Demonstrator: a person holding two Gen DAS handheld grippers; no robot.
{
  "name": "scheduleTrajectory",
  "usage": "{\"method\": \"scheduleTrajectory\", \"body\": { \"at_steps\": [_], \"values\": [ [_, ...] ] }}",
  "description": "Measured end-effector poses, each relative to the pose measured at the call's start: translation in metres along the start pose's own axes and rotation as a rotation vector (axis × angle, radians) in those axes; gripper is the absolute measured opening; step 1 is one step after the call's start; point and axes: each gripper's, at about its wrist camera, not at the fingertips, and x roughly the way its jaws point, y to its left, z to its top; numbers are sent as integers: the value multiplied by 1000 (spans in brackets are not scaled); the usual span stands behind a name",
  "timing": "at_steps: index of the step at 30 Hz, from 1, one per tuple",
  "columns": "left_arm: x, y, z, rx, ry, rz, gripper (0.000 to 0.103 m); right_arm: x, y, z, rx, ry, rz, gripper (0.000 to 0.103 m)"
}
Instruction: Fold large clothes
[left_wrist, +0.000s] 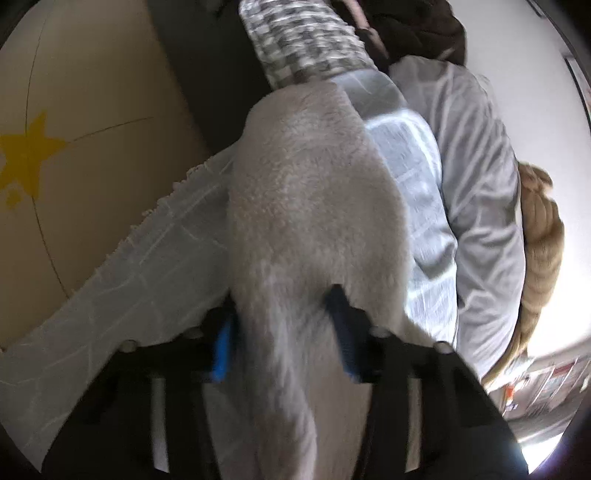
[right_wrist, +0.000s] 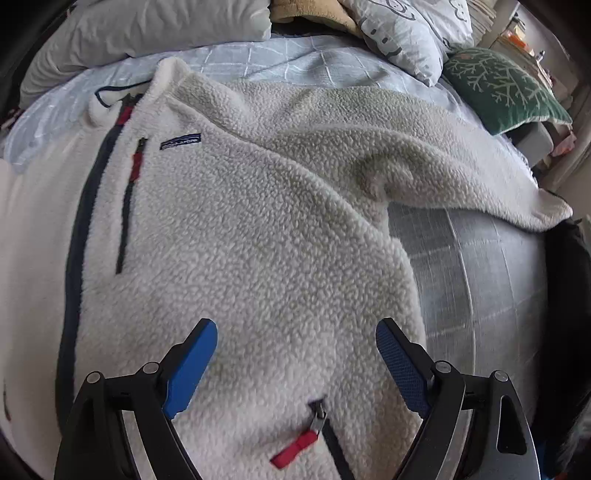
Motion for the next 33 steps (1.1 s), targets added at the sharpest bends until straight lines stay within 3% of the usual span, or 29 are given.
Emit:
{"method": "scheduleTrajectory", "body": {
  "at_steps": [1, 3, 6, 9, 10, 11, 13, 15, 17, 18, 19, 20, 21, 22, 24, 27, 30, 33],
  "values": [
    [-1, 0, 2, -10, -20, -24, 17, 2, 3, 2, -10, -2, -13, 90],
    [-17, -4, 3, -13, -105, -61, 16, 4, 11, 6, -35, -13, -38, 90],
    [-62, -18, -6, 53, -290, 4, 15, 6, 19, 9, -52, -18, -40, 90],
    [-107, -19, -16, 92, -493, 169, 15, 5, 23, 8, -49, -19, -19, 90],
    [-115, -15, -18, 90, -538, 245, 15, 4, 23, 8, -45, -22, -11, 90],
    [-118, -9, -19, 95, -556, 370, 15, 2, 22, 8, -41, -27, -4, 90],
    [-111, 5, -21, 80, -512, 536, 16, -1, 19, 8, -36, -37, 3, 90],
    [-91, 24, -22, 34, -366, 662, 23, -4, 14, 8, -24, -47, 0, 90],
    [-74, 35, -22, 9, -213, 728, 26, -8, 7, 8, -11, -61, -1, 90],
    [-74, 37, -24, -4, -180, 720, 31, -11, 4, 8, -5, -68, 1, 90],
    [-77, 39, -28, -11, -169, 699, 41, -12, -1, 9, 3, -76, 3, 90],
    [-85, 34, -33, -1, -182, 675, 50, -15, -7, 9, 13, -84, 4, 90],
    [-90, 29, -37, 16, -196, 670, 65, -17, -12, 10, 23, -91, 6, 90],
    [-99, 17, -43, 58, -221, 669, 71, -19, -17, 9, 33, -96, 9, 90],
    [-109, -3, -52, 130, -237, 655, 73, -23, -27, 9, 60, -102, 14, 90],
    [-125, -29, -73, 233, -194, 610, 80, -24, -47, 7, 111, -101, 35, 90],
    [-137, -45, -110, 303, -83, 516, 81, -24, -58, 0, 130, -72, 71, 90],
    [-142, -52, -153, 399, 91, 405, 81, -27, -62, -11, 116, -51, 143, 90]
  ]
}}
